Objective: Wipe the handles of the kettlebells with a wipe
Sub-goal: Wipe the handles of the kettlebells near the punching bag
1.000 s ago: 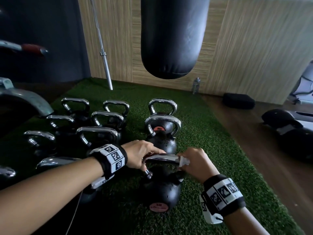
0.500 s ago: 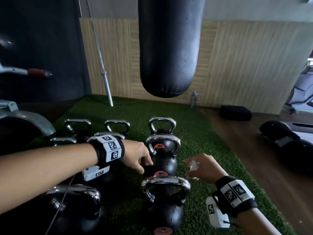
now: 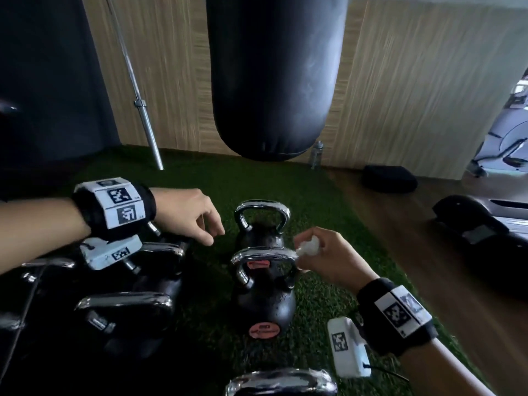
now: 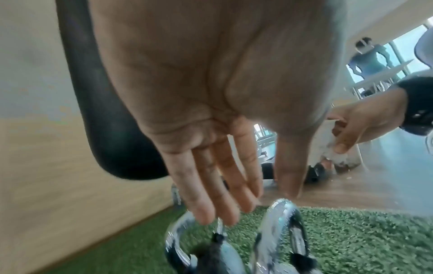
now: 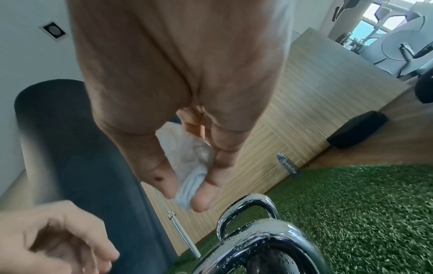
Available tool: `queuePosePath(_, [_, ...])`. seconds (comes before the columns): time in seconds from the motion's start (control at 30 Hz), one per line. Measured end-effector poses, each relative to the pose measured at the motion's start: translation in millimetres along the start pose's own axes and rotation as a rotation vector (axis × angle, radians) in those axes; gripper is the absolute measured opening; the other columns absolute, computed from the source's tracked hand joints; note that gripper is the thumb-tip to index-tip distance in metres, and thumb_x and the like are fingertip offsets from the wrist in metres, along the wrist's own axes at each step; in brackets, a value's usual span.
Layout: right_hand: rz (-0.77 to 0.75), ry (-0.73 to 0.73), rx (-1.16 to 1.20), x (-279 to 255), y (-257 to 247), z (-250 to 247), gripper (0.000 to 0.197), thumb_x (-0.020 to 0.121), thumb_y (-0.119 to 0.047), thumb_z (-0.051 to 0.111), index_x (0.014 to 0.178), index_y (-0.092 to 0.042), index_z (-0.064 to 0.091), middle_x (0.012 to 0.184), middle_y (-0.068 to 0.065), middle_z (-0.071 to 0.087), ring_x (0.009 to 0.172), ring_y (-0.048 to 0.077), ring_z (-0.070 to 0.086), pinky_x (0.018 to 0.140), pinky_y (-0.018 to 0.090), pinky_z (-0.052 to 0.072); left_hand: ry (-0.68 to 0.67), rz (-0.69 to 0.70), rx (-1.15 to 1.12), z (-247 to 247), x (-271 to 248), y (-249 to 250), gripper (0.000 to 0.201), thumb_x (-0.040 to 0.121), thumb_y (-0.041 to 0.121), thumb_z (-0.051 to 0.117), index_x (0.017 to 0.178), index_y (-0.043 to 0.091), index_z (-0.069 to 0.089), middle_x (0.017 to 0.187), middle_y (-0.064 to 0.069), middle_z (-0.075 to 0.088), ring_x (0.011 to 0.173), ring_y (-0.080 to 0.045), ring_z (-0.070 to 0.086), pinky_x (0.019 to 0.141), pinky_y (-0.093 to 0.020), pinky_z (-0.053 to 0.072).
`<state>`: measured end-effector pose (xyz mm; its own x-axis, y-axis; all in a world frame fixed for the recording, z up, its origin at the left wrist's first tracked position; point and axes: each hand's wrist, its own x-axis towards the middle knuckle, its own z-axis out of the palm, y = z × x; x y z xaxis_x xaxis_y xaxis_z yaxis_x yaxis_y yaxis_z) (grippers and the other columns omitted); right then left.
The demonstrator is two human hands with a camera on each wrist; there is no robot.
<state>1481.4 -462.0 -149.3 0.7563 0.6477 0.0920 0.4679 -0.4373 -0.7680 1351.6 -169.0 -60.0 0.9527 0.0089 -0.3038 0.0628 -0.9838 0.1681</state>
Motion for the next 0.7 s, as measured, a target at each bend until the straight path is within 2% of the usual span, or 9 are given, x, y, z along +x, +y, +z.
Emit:
queuePosePath(0.07, [-0.002, -0.022, 0.004, 13, 2, 3, 0.032, 0.079, -0.014, 0.078, 0.106, -0.031, 0.073, 0.104, -0.007, 0.07, 0.088, 0.014, 0.07, 0.071, 0.029, 0.06, -0.007, -0.08, -0.059, 33, 26, -17, 0.048, 0.083, 0.041, 0.08, 0.128, 0.035, 0.064, 0.114, 0.018, 0.07, 0.095, 0.005, 0.067, 0.082, -0.014, 0.053])
queuePosePath(0.2, [-0.001, -0.029, -0.1, 37, 2, 14, 0.037, 0.081, -0.011, 0.076, 0.114, -0.029, 0.075, 0.111, -0.014, 0.068, 0.099, 0.011, 0.069, 0.086, 0.032, 0.06, 0.005, -0.406, -0.301, 121, 69, -42, 0.102, 0.065, 0.046, 0.092, 0.149, 0.022, 0.04, 0.141, 0.003, 0.058, 0.122, -0.014, 0.06, 0.102, -0.029, 0.048])
queuePosePath(0.3, [-0.013, 0.018, -0.156, 50, 0, 23, 0.043, 0.08, -0.009, 0.074, 0.118, -0.029, 0.071, 0.111, -0.011, 0.073, 0.096, 0.006, 0.069, 0.083, 0.023, 0.056, 0.047, -0.508, -0.668, 184, 96, -36, 0.121, 0.056, 0.055, 0.095, 0.153, 0.018, 0.033, 0.151, -0.003, 0.049, 0.134, -0.019, 0.052, 0.11, -0.03, 0.042])
queuePosePath(0.37, [-0.014, 0.042, -0.191, 56, 1, 25, 0.041, 0.078, -0.007, 0.076, 0.112, -0.029, 0.068, 0.102, -0.014, 0.072, 0.086, -0.006, 0.064, 0.072, 0.008, 0.047, 0.09, -0.511, -0.914, 215, 116, -20, 0.127, 0.051, 0.062, 0.094, 0.154, 0.021, 0.033, 0.152, -0.001, 0.049, 0.136, -0.02, 0.05, 0.111, -0.03, 0.04])
queuePosePath(0.43, [-0.006, 0.043, -0.229, 60, 2, 25, 0.036, 0.078, -0.007, 0.078, 0.102, -0.031, 0.065, 0.095, -0.015, 0.069, 0.078, -0.009, 0.061, 0.064, 0.003, 0.04, 0.219, -0.525, -1.108, 237, 137, -6, 0.116, 0.046, 0.069, 0.092, 0.142, 0.023, 0.047, 0.138, 0.005, 0.06, 0.125, -0.015, 0.057, 0.107, -0.029, 0.044])
queuePosePath(0.53, [-0.013, 0.085, -0.317, 62, 6, 24, 0.027, 0.077, -0.01, 0.078, 0.098, -0.026, 0.074, 0.099, -0.009, 0.068, 0.087, 0.005, 0.062, 0.068, 0.002, 0.036, 0.359, -0.628, -1.263, 269, 167, 7, 0.111, 0.037, 0.087, 0.081, 0.12, 0.017, 0.063, 0.109, 0.007, 0.071, 0.105, -0.016, 0.067, 0.095, -0.03, 0.052])
queuePosePath(0.6, [-0.037, 0.117, -0.341, 63, 9, 23, 0.03, 0.075, -0.009, 0.079, 0.1, -0.026, 0.077, 0.101, -0.009, 0.066, 0.089, 0.005, 0.061, 0.072, 0.0, 0.037, 0.464, -0.619, -1.365, 283, 175, 17, 0.083, 0.048, 0.074, 0.087, 0.099, 0.013, 0.066, 0.09, 0.006, 0.069, 0.096, -0.021, 0.069, 0.086, -0.029, 0.05])
queuePosePath(0.67, [-0.052, 0.108, -0.314, 65, 12, 20, 0.036, 0.075, -0.008, 0.079, 0.104, -0.029, 0.075, 0.103, -0.012, 0.07, 0.088, 0.003, 0.063, 0.072, 0.001, 0.04, 0.574, -0.619, -1.397, 288, 177, 24, 0.054, 0.063, 0.054, 0.091, 0.086, 0.013, 0.064, 0.083, 0.004, 0.067, 0.088, -0.018, 0.068, 0.086, -0.034, 0.051])
queuePosePath(0.7, [-0.06, 0.089, -0.295, 66, 13, 18, 0.039, 0.076, -0.009, 0.081, 0.107, -0.031, 0.073, 0.103, -0.013, 0.072, 0.088, 0.003, 0.066, 0.073, 0.005, 0.045, 0.597, -0.618, -1.396, 291, 178, 24, 0.05, 0.066, 0.052, 0.09, 0.085, 0.014, 0.064, 0.083, 0.003, 0.068, 0.086, -0.016, 0.067, 0.087, -0.036, 0.052])
